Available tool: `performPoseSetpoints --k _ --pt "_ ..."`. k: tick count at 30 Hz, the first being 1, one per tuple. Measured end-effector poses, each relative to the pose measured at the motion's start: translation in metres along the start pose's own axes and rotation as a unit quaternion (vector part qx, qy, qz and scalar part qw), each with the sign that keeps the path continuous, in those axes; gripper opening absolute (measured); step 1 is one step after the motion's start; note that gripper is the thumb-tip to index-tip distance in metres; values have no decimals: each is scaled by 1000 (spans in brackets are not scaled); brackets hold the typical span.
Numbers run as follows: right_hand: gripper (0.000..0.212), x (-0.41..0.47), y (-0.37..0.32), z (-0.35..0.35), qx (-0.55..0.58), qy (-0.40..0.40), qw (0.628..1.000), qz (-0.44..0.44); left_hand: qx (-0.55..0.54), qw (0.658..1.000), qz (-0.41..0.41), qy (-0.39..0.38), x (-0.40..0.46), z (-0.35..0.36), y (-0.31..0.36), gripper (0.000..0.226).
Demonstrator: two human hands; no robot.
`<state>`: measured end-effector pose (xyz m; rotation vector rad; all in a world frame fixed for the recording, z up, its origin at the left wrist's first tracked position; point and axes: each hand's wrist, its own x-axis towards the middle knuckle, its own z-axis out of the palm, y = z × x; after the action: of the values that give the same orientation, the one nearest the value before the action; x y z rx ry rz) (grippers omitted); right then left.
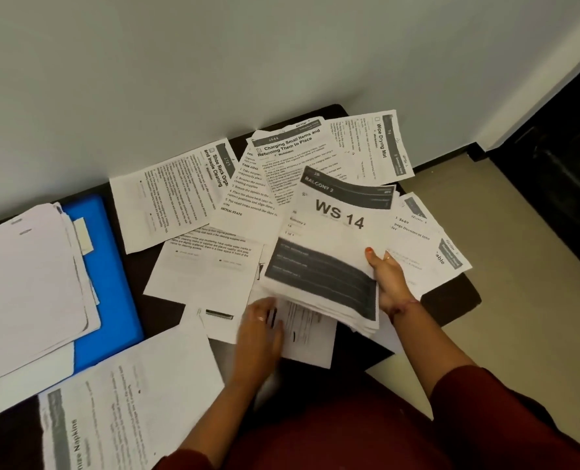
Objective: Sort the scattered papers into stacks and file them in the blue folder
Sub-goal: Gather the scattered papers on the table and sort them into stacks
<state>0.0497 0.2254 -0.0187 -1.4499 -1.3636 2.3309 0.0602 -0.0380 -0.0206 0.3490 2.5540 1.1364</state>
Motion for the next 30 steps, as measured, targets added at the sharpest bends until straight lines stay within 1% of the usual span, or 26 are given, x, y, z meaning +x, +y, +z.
performPoseSetpoints --k 2,4,5,7,8,10,12,14,16,18,20,21,23,24,26,27,28,29,30 --pt "34 -5 7 0 37 9 999 4 94 986 87 -103 -14 2 -2 61" --pt "39 -10 12 0 46 29 998 9 172 960 129 -180 -24 7 -8 78" --pt "39 -12 15 1 47 38 998 7 204 947 141 -206 -28 10 -11 87" --pt "32 -18 22 1 52 44 998 3 248 927 146 -241 -33 15 -18 103" --pt "29 -22 24 1 60 46 997 4 271 918 142 -253 -33 17 -21 106" --pt "32 -30 29 1 76 53 996 7 304 908 139 -253 -34 17 -27 104" --pt "47 -38 35 -1 93 62 994 13 312 906 136 -251 -34 15 -30 98" --pt "53 -44 39 -4 107 72 992 14 304 909 134 -250 -33 12 -32 97" --pt "49 -51 42 -6 123 73 990 15 304 910 137 -245 -33 5 -34 92" --pt "40 -55 44 -8 143 69 987 17 289 914 143 -248 -32 -5 -34 78" --pt "31 -58 47 -10 159 62 985 26 255 926 151 -233 -32 -18 -32 61" --pt "25 -59 48 -10 165 55 984 30 230 939 150 -207 -33 -23 -32 53" --pt "13 -61 49 -9 162 45 985 34 186 969 119 -108 -35 -29 -33 44" --pt "11 -62 50 -7 156 40 986 34 174 980 81 -54 -36 -30 -34 43" --pt "11 -63 51 -4 149 37 988 34 150 987 -45 28 -36 -31 -32 52" --pt "14 -63 52 -2 147 36 988 34 129 983 -120 44 -35 -32 -29 61" --pt "20 -64 52 0 145 37 988 35 110 976 -186 41 -34 -34 -24 70" --pt "30 -64 53 2 145 38 988 34 106 968 -225 26 -34 -34 -22 78" --pt "41 -65 53 3 145 43 988 35 123 964 -235 2 -36 -32 -21 85"
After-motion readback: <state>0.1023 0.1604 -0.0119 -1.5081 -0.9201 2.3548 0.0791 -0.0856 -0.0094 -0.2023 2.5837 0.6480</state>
